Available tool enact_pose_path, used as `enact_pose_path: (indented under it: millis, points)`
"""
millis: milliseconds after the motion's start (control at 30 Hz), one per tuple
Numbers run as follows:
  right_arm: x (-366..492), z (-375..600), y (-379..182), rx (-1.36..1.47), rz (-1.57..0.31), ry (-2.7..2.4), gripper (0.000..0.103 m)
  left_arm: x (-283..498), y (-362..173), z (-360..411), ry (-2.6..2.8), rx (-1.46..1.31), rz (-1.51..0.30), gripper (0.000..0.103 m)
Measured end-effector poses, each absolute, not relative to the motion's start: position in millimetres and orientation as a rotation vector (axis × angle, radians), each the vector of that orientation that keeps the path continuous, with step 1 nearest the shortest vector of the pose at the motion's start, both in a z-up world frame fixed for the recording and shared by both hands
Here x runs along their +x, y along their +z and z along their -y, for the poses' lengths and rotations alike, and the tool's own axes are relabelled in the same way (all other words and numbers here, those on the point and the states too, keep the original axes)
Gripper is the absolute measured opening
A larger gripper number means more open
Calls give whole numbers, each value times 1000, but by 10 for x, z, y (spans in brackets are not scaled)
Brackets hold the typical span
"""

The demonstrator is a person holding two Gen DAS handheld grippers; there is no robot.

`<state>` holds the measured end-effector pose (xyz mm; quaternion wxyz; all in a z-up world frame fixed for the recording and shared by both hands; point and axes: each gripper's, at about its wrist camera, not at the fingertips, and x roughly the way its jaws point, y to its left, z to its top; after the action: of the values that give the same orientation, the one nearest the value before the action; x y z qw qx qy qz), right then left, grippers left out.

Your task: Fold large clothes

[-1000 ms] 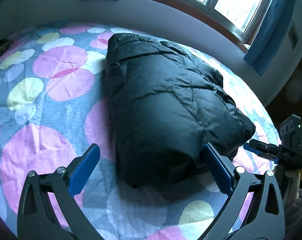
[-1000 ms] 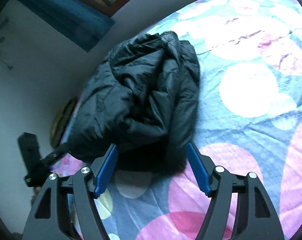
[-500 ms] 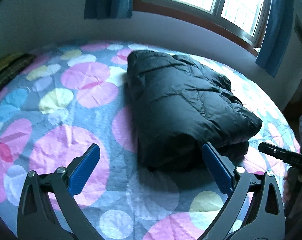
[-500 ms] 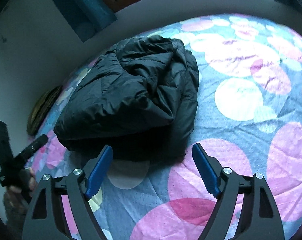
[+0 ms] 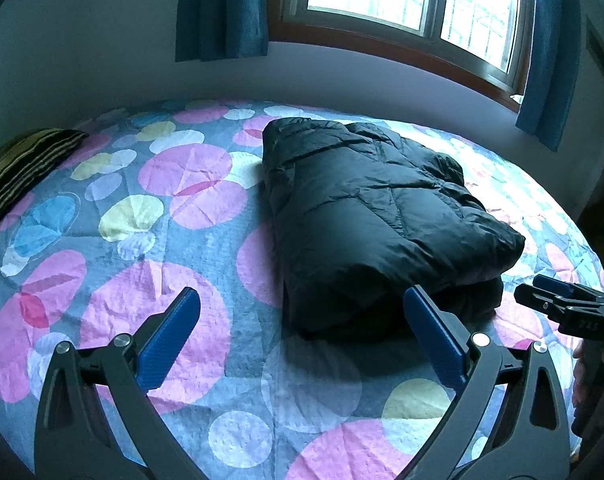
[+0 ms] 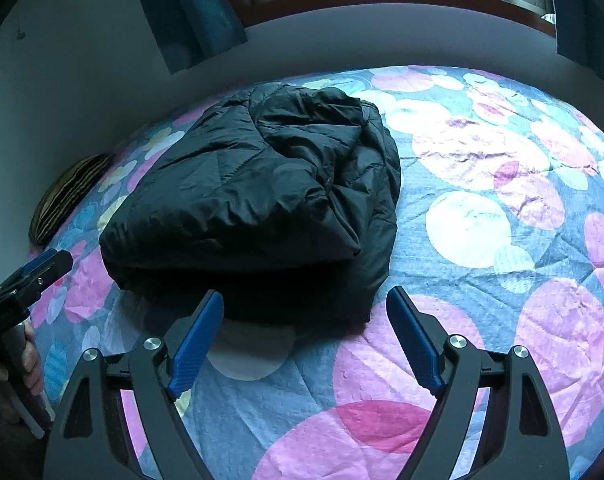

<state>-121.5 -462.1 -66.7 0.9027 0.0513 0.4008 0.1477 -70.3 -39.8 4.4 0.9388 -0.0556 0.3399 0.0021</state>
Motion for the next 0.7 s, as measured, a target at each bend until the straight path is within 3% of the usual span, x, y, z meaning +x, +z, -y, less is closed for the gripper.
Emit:
enact_pose_path:
  millis: [700]
  points:
    - [-1234,4604,-710,108,-823,285,83,-713,9,384,48,-117,-692,101]
